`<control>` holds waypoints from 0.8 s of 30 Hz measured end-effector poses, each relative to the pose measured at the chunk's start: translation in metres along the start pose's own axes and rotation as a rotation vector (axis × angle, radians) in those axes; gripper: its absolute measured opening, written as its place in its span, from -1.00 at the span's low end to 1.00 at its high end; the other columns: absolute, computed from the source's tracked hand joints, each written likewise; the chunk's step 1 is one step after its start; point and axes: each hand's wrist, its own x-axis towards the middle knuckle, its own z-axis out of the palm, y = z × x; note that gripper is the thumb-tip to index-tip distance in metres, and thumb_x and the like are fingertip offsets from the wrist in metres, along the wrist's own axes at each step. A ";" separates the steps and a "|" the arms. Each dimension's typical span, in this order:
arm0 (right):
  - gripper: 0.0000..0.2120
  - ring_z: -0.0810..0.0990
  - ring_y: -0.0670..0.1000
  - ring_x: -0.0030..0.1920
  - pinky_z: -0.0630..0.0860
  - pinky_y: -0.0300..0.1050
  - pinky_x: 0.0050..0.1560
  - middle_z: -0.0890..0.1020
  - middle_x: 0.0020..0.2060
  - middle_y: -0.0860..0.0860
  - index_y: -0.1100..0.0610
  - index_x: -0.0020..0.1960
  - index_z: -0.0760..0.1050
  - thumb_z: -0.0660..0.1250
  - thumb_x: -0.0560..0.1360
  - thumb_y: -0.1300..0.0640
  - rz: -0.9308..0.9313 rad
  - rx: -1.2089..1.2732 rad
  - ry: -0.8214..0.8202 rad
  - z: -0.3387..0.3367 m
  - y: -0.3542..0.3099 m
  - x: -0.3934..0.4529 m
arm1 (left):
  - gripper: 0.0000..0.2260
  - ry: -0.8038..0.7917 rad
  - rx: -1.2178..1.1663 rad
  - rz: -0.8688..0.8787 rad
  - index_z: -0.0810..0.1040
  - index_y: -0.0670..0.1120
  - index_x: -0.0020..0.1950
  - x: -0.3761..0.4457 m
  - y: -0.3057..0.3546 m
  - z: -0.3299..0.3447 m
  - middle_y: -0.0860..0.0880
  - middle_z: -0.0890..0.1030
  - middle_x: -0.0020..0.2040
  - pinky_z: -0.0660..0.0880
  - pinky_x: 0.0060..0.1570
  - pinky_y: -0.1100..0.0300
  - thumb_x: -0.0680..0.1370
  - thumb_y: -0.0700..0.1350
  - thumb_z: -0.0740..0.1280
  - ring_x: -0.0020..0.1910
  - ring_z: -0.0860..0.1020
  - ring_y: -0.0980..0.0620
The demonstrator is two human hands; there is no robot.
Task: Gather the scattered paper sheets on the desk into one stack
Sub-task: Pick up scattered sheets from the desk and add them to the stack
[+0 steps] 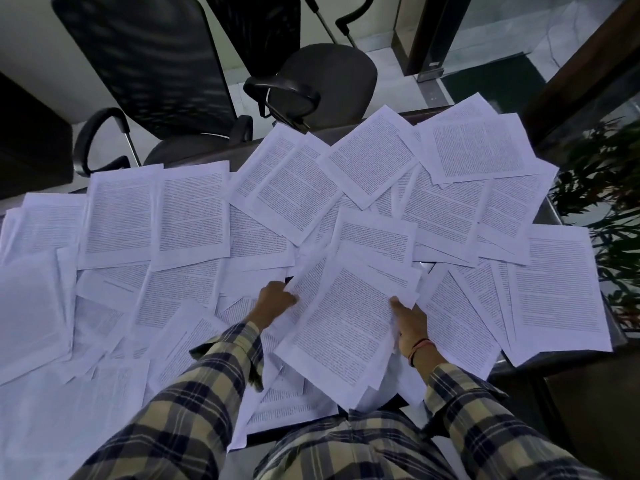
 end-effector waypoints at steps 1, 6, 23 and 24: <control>-0.63 0.57 0.11 0.18 0.47 -0.05 0.24 0.62 0.27 0.14 0.26 0.40 0.50 0.38 0.62 0.19 0.005 0.001 -0.001 -0.002 0.000 -0.001 | -0.76 -0.027 0.030 -0.023 0.59 -0.24 0.03 -0.002 -0.002 0.000 -0.12 0.61 -0.03 0.42 -0.25 0.20 0.51 -0.10 0.49 -0.06 0.58 -0.11; -0.63 0.55 0.09 0.17 0.46 -0.07 0.19 0.60 0.23 0.10 0.22 0.42 0.47 0.29 0.67 0.09 -0.010 -0.110 -0.076 0.008 0.002 -0.008 | -0.73 -0.255 0.120 -0.107 0.52 -0.16 0.12 -0.015 0.000 0.003 -0.12 0.58 0.01 0.44 -0.19 0.17 0.59 0.03 0.38 -0.14 0.54 -0.07; -0.73 0.69 0.11 -0.09 0.64 -0.14 -0.24 0.70 0.09 0.22 0.34 0.13 0.63 0.54 0.45 0.31 0.113 -0.147 -0.248 0.040 0.020 -0.020 | -0.70 -0.215 -0.337 0.120 0.70 -0.19 0.18 -0.035 0.014 0.037 -0.13 0.75 0.04 0.66 0.01 0.01 0.46 -0.23 0.57 -0.02 0.73 -0.09; -0.77 0.68 0.13 -0.08 0.64 -0.10 -0.18 0.69 0.09 0.21 0.32 0.11 0.64 0.52 0.46 0.34 0.115 -0.160 -0.274 0.037 0.019 -0.020 | -0.72 -0.195 -0.345 0.124 0.71 -0.18 0.16 -0.035 0.012 0.035 -0.12 0.75 0.03 0.66 0.03 -0.01 0.45 -0.24 0.56 -0.02 0.73 -0.10</control>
